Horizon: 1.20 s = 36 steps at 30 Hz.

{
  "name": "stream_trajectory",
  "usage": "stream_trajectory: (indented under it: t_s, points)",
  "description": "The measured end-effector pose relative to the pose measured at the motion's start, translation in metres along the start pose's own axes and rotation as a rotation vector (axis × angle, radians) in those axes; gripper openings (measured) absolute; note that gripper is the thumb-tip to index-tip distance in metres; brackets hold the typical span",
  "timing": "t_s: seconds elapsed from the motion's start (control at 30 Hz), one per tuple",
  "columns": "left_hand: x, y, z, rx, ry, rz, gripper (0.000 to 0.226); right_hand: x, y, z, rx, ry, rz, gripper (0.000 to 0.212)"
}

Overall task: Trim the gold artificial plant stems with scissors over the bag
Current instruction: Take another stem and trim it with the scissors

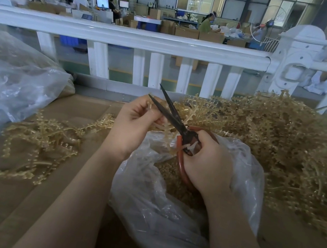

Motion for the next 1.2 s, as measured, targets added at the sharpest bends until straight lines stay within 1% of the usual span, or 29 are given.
stream_trajectory:
  t_s: [0.07,0.13,0.33,0.4,0.6,0.87,1.2]
  points:
    - [0.001,0.0,-0.002,0.023,-0.031,0.032,0.019,-0.001,0.0,0.0,-0.005,0.014,-0.011,0.038]
    - [0.003,0.001,-0.004,0.037,-0.032,0.045,0.022,0.001,0.0,-0.001,-0.001,0.021,-0.004,0.041]
    - [0.002,0.001,-0.007,0.045,-0.101,0.019,0.028,0.001,0.001,0.003,-0.01,-0.024,0.011,0.043]
    - [0.002,0.001,-0.006,0.029,-0.104,0.012,0.027,0.0,0.001,0.005,-0.014,-0.038,0.004,0.043]
    - [0.004,0.0,0.001,-0.07,-0.034,-0.001,0.018,-0.001,0.001,0.002,-0.011,-0.047,-0.013,0.045]
    - [0.004,0.0,0.0,-0.069,0.002,0.001,0.021,-0.001,-0.001,0.002,0.015,-0.05,-0.016,0.043]
    - [0.006,0.002,0.002,-0.107,0.025,0.04,0.022,-0.002,0.0,0.008,-0.014,-0.076,-0.011,0.055]
Point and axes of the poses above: each hand's wrist, its own y-axis away from the middle knuckle, its own x-axis out of the palm, z = x × y, the point moved 8 cm from there along -y, towards the middle knuckle, and after that the axes turned 15 degrees about -y, right-handed, at the moved point
